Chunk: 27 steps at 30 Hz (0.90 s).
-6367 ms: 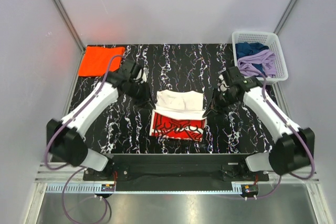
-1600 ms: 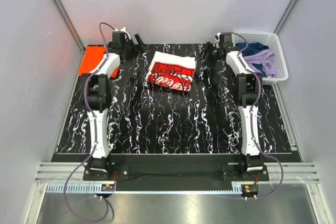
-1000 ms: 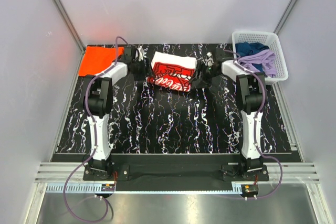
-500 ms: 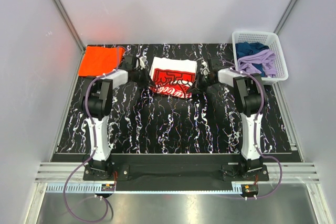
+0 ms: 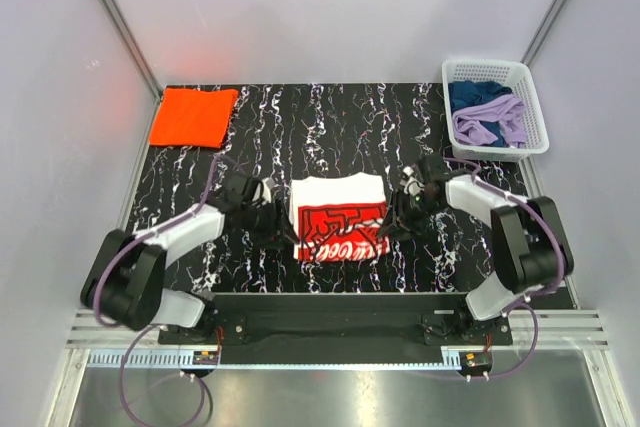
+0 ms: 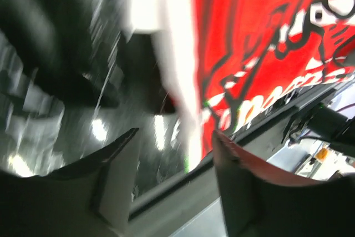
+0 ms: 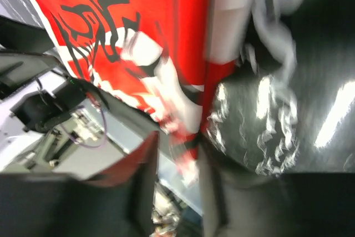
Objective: Fold and stack the t-shirts
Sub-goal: Fold the tshirt
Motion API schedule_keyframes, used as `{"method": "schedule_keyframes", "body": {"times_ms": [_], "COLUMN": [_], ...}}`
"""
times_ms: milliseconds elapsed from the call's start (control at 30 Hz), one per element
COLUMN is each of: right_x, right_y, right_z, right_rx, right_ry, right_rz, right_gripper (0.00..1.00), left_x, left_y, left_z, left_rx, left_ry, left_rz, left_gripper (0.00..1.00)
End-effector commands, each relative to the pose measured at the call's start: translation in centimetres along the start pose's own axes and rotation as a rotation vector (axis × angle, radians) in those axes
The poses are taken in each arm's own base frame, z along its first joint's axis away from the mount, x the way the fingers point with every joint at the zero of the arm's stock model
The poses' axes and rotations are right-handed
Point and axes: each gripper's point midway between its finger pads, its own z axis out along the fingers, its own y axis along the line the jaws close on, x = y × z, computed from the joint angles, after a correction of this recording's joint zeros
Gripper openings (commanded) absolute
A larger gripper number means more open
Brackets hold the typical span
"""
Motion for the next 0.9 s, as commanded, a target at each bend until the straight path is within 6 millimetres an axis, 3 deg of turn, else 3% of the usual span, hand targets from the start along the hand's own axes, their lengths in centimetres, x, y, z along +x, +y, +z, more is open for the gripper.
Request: {"method": "schedule_keyframes", "body": {"times_ms": [0, 67, 133, 200, 267, 367, 500, 600, 633, 667, 767, 867], "right_x": [3.0, 2.9, 2.0, 1.2, 0.1, -0.3, 1.4, 2.7, 2.9, 3.0, 3.3, 3.3], "right_y": [-0.4, -0.2, -0.1, -0.3, -0.1, 0.4, 2.1, 1.9, 1.0, 0.4, -1.9, -4.2], "right_z": [-1.5, -2.0, -3.0, -3.7, -4.7, -5.3, -4.2, -2.0, -1.0, -0.5, 0.9, 1.5], "right_rx": [0.012, 0.032, 0.098, 0.153, 0.2, 0.211, 0.092, -0.017, -0.029, -0.017, 0.032, 0.122], "right_ry": [0.018, 0.001, -0.024, -0.038, -0.073, -0.075, -0.006, 0.075, 0.078, 0.08, 0.085, 0.062], "right_rz": [-0.001, 0.009, 0.008, -0.01, -0.038, -0.052, -0.069, -0.024, -0.013, 0.014, 0.062, 0.092], "right_gripper": [0.47, 0.58, 0.61, 0.61, 0.61, 0.58, 0.54, 0.35, 0.23, 0.19, 0.14, 0.13], "left_x": [1.0, 1.1, 0.1, -1.0, -2.2, -2.7, -1.9, -1.3, -0.2, 0.0, 2.1, 3.7], "left_y": [1.1, 1.4, 0.2, -1.2, -3.9, -6.7, -9.7, -9.6, -7.9, -7.3, -4.2, -1.2], "left_z": [-1.8, -3.0, -3.9, -4.3, -4.4, -4.1, -3.2, -1.2, 0.0, 0.5, 1.9, 2.5], "left_rx": [-0.059, -0.106, -0.084, -0.042, 0.072, 0.193, 0.313, 0.355, 0.329, 0.317, 0.227, 0.119], "left_ry": [-0.041, -0.041, -0.062, -0.088, -0.108, -0.09, -0.037, 0.001, 0.029, 0.028, 0.084, 0.102], "left_rz": [-0.046, -0.015, 0.014, 0.048, 0.094, 0.122, 0.127, 0.048, 0.007, -0.006, -0.08, -0.121], "left_gripper": [0.64, 0.69, 0.68, 0.65, 0.56, 0.47, 0.42, 0.38, 0.37, 0.37, 0.34, 0.39]}}
